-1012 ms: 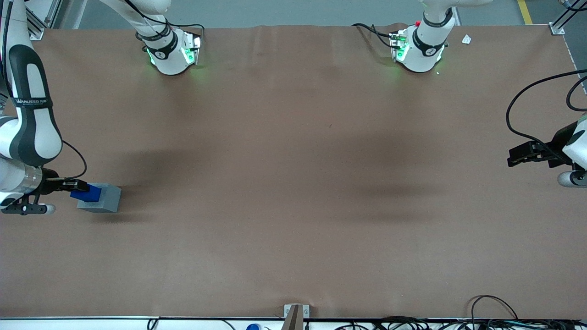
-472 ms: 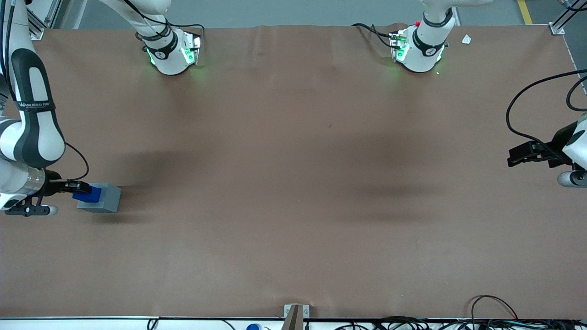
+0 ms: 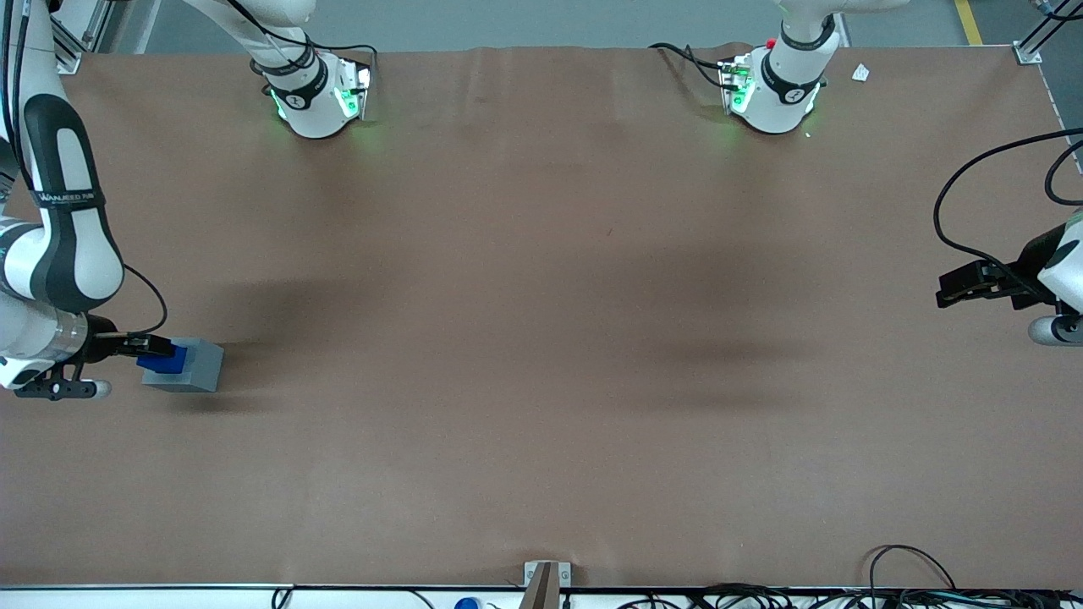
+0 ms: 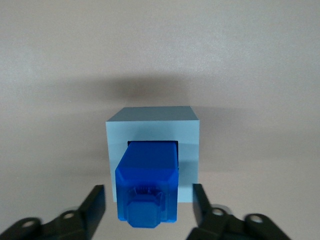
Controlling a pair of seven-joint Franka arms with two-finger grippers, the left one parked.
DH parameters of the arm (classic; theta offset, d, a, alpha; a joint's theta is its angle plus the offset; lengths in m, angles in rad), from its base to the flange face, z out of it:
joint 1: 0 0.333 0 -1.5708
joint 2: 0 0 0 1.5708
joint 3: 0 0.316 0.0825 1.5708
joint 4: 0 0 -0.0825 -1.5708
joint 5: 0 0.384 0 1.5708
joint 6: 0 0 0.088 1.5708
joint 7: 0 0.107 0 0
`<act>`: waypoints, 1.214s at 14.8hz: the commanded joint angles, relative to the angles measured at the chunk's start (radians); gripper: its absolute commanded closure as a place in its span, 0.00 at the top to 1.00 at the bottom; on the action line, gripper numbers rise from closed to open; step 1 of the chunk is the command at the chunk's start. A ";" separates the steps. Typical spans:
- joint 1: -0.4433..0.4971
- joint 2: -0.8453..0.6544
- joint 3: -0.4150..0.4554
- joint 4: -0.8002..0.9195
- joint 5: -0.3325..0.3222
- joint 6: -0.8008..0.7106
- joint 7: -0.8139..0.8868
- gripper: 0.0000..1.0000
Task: Insert blue part into gray base with right arm
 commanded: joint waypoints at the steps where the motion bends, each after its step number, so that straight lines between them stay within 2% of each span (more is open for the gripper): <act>1: -0.004 -0.002 0.008 -0.001 0.007 0.007 0.002 1.00; 13: 0.000 -0.035 0.015 0.031 0.005 -0.022 -0.001 1.00; 18: 0.052 -0.095 0.029 0.203 0.005 -0.306 0.067 1.00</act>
